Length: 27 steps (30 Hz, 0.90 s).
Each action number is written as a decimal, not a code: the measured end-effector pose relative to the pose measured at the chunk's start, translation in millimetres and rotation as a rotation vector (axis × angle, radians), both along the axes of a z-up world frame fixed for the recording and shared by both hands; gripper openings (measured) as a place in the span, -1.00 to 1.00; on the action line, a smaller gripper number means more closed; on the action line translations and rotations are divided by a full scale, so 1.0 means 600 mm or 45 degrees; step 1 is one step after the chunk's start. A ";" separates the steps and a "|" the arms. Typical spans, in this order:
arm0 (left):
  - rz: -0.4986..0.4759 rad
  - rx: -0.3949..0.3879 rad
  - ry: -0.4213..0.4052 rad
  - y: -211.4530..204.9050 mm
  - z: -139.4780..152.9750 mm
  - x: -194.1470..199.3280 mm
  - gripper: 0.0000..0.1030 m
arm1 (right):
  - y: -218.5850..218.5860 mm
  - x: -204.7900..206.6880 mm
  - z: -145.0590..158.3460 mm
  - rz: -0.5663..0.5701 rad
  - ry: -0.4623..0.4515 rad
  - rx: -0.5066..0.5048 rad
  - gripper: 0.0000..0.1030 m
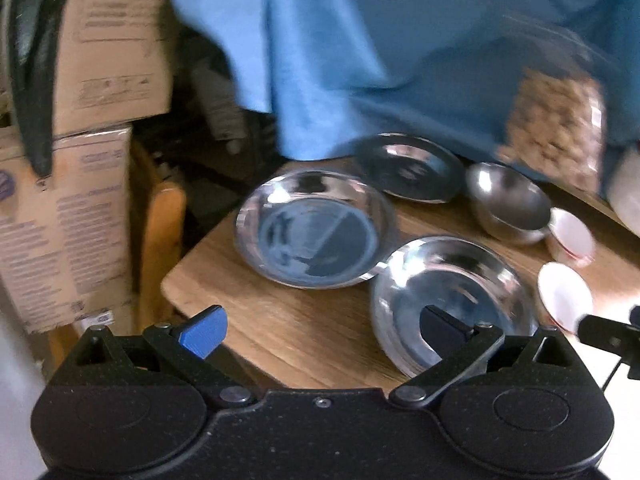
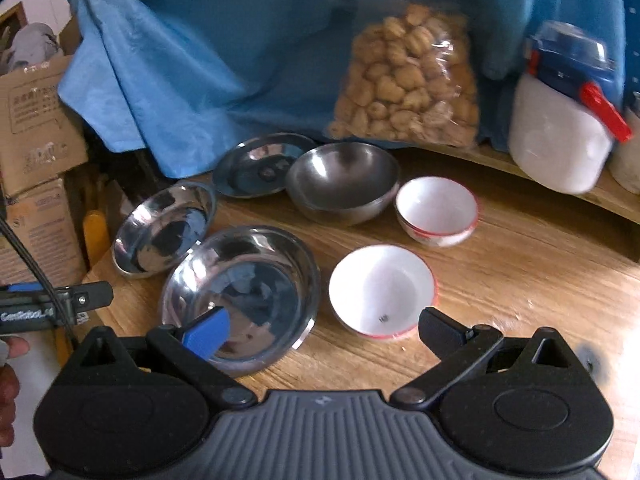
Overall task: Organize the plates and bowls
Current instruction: 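Move both grippers to the rim of one large steel plate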
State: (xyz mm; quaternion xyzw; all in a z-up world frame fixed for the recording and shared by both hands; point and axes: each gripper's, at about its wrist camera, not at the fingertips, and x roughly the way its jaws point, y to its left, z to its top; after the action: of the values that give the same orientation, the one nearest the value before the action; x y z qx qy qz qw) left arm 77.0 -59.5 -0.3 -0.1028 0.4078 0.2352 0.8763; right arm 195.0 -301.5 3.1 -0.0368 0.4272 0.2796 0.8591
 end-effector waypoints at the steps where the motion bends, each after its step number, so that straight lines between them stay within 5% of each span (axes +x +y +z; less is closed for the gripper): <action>1: 0.020 0.012 0.001 0.006 0.001 0.003 0.98 | 0.004 0.005 0.001 0.010 0.001 0.012 1.00; 10: 0.018 -0.003 0.088 0.111 -0.027 0.072 0.98 | 0.090 0.043 -0.003 0.043 0.001 0.008 1.00; 21: -0.058 -0.051 0.168 0.222 -0.073 0.126 0.98 | 0.240 0.100 -0.038 0.112 0.145 -0.007 0.99; 27: -0.077 -0.063 0.174 0.252 -0.083 0.138 0.98 | 0.315 0.115 -0.060 0.163 0.138 -0.107 0.99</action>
State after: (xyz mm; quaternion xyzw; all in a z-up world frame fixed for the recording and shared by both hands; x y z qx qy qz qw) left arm 159.6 91.7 -49.9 -0.0958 0.4751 0.2051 0.8503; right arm 264.1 -112.5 -33.0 -0.0849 0.4811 0.3174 0.8128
